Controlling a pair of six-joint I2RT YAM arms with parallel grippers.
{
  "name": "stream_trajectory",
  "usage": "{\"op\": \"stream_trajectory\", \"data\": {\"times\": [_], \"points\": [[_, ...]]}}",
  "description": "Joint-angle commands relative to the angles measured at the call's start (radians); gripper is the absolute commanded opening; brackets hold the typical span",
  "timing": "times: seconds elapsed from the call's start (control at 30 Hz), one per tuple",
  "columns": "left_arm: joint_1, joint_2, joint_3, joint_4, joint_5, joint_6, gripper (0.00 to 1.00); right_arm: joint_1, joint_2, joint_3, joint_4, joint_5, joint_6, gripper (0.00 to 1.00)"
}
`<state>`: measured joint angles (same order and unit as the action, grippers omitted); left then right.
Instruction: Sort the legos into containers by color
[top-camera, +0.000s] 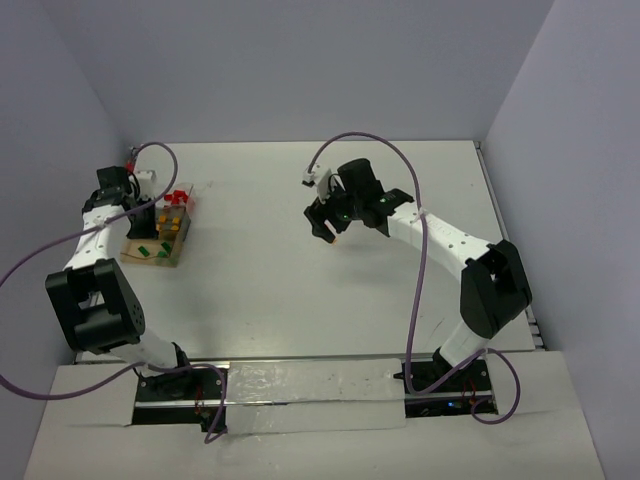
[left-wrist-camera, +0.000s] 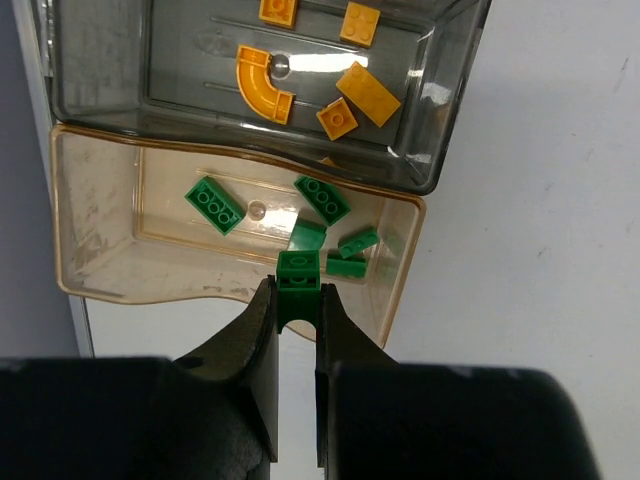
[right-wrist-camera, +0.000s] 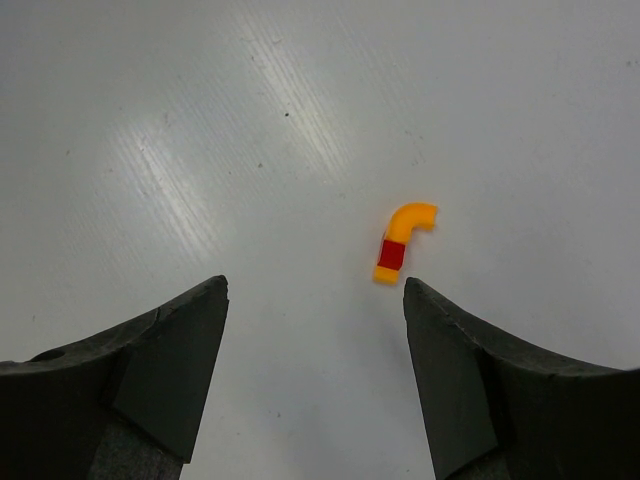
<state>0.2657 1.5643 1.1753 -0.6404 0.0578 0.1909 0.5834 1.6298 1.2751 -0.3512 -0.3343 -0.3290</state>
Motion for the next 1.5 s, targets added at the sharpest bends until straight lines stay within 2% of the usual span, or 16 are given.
{"op": "stream_trajectory", "data": {"times": [0.0,0.3,0.57,0.87,1.0,1.1,1.27,1.47], "points": [[0.004,0.061,0.049,0.009,0.043,-0.001,0.01,-0.01,-0.061,-0.017,0.029,0.003,0.008,0.78],[0.004,0.128,0.067,-0.042,0.188,-0.023,0.02,-0.016,-0.06,-0.02,0.029,0.009,0.004,0.78],[0.009,0.123,0.067,-0.04,0.268,-0.046,0.02,-0.017,-0.053,-0.014,0.027,0.005,0.007,0.78],[0.012,0.123,0.07,-0.039,0.258,-0.057,0.04,-0.017,-0.053,-0.017,0.028,0.003,0.007,0.78],[0.013,0.11,0.072,-0.031,0.188,-0.056,0.11,-0.017,-0.051,-0.015,0.029,0.003,0.005,0.78],[0.013,0.097,0.073,-0.032,0.139,-0.044,0.21,-0.017,-0.046,-0.009,0.028,0.004,0.006,0.78],[0.013,0.078,0.064,-0.053,0.082,-0.012,0.46,-0.019,-0.032,0.002,0.028,0.025,0.011,0.77],[0.013,0.01,0.095,-0.052,0.092,0.021,0.56,-0.039,0.024,0.033,0.017,0.068,0.041,0.74]]}}
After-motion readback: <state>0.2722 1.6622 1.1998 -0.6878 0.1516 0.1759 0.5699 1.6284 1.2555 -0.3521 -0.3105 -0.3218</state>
